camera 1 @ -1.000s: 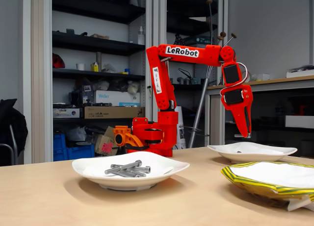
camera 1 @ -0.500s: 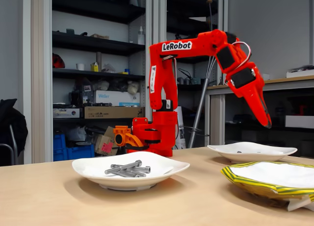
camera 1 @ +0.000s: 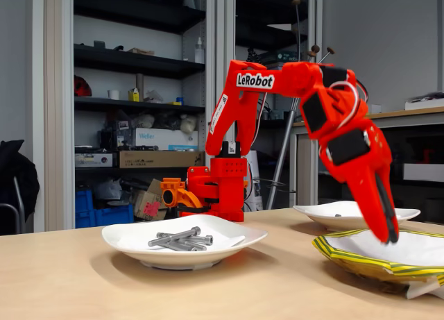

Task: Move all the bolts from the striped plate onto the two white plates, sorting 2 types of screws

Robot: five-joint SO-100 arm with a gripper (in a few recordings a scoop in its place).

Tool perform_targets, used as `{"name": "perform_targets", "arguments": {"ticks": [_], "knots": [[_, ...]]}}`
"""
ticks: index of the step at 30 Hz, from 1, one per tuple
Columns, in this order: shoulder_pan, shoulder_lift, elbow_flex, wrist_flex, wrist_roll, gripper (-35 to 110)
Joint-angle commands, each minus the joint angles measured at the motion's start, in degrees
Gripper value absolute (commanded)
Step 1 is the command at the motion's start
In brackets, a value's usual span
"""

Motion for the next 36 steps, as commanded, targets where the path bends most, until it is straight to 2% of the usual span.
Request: {"name": "perform_targets", "arguments": {"ticks": [1,12,18,23,30,36], "knots": [[0.44,-1.49,-5.45,2.11,0.88,15],[0.44,-9.84,-14.15,8.35,3.16,8],[0.79,-13.10,-19.95,13.89,3.16,0],[0.26,-12.22,-22.68,19.78,1.76,0],[-2.46,-3.96,-23.03,31.38,1.05,0],[-6.24,10.28,-13.01,36.04,3.96,0]]}}
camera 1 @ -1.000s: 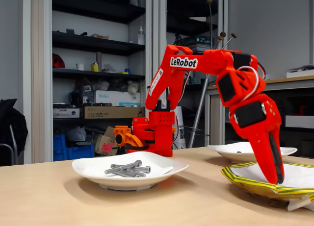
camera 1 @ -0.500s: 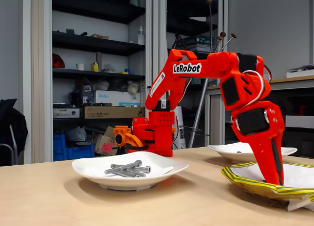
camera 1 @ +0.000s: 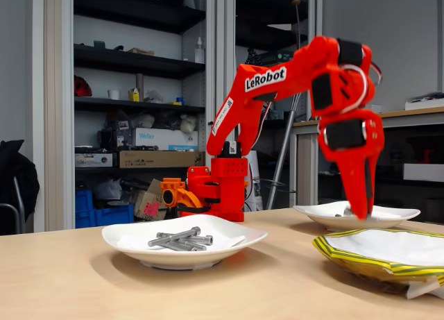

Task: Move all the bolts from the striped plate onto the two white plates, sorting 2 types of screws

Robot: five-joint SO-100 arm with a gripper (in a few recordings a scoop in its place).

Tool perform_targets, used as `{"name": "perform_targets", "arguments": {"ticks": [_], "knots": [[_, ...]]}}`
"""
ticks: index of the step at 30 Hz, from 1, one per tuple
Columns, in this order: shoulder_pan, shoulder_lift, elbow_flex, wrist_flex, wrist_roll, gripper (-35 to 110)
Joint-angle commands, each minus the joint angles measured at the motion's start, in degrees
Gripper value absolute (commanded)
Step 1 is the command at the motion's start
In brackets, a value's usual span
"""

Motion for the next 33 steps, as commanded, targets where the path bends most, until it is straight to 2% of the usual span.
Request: {"name": "perform_targets", "arguments": {"ticks": [1,7,14,20,26,33], "knots": [[-3.60,13.01,7.29,2.29,3.69,0],[-13.62,32.26,30.67,-1.58,15.91,0],[-26.37,48.52,57.57,-15.91,29.71,0],[-31.99,56.60,73.92,-29.53,40.78,0],[-33.05,59.59,81.74,-41.22,42.63,13],[-28.04,61.00,82.27,-44.38,40.87,10]]}}
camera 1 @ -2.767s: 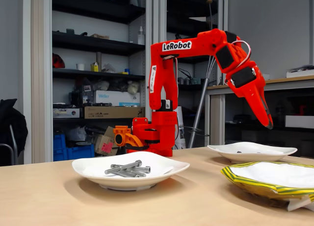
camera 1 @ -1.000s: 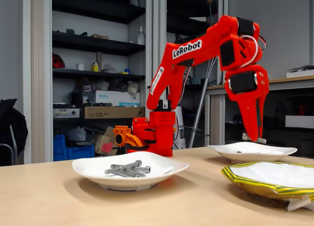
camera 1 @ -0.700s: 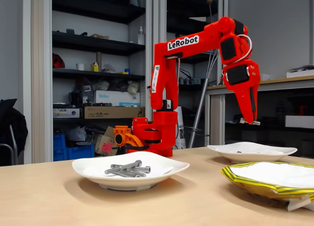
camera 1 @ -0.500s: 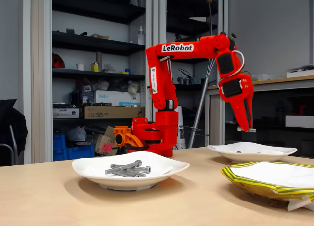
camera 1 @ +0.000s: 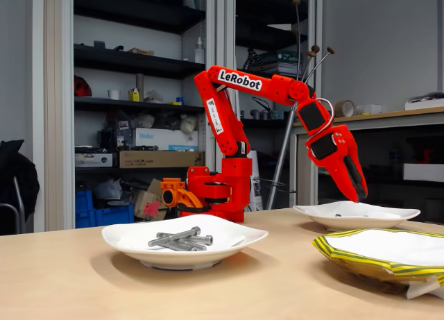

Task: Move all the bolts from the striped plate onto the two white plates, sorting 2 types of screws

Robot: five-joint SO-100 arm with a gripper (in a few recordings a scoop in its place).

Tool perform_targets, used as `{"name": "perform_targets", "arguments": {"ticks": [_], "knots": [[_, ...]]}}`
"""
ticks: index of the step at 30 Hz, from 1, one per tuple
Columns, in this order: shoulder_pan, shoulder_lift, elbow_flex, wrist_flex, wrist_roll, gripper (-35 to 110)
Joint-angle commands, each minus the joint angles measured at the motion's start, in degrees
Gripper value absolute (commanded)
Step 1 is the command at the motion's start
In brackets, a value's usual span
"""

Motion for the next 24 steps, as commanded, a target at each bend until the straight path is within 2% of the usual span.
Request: {"name": "perform_targets", "arguments": {"ticks": [1,3,7,16,18,21,24], "knots": [[4.04,3.69,1.85,-1.23,-2.29,7],[7.65,5.27,4.75,-3.60,-5.45,0],[13.80,11.95,14.24,-9.32,-11.69,0],[21.53,30.32,32.70,-11.34,-11.43,0],[22.24,36.65,38.50,-10.20,-14.06,0],[22.24,45.53,46.32,-7.82,-11.16,0],[24.52,51.94,47.02,1.14,-13.01,0]]}}
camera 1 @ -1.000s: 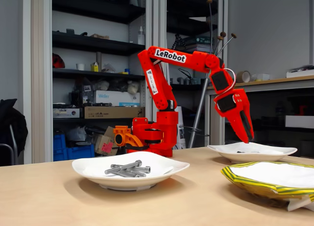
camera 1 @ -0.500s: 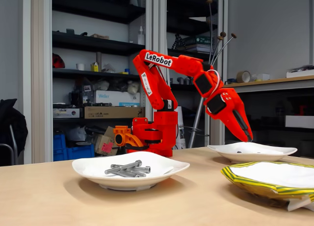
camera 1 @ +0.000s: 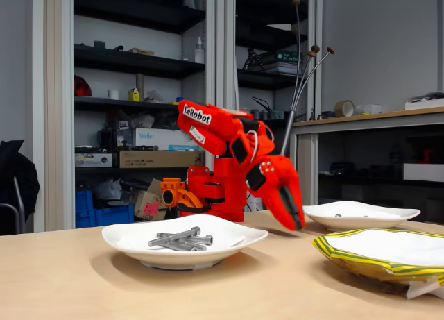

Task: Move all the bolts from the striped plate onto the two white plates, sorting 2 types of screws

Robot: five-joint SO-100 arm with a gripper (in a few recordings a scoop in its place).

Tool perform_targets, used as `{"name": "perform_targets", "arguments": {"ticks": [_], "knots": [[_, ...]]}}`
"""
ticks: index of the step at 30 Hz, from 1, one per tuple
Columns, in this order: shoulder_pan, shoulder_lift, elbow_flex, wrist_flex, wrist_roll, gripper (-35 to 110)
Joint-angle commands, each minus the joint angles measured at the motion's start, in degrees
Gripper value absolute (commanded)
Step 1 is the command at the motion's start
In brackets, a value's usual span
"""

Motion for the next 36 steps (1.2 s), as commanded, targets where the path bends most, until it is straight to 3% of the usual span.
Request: {"name": "perform_targets", "arguments": {"ticks": [1,5,13,36], "knots": [[2.81,7.12,1.67,8.00,-4.04,0],[5.63,13.36,1.67,15.56,-10.11,0],[4.57,23.29,1.67,34.01,-7.29,0],[4.66,26.19,1.67,36.12,-11.43,0]]}}
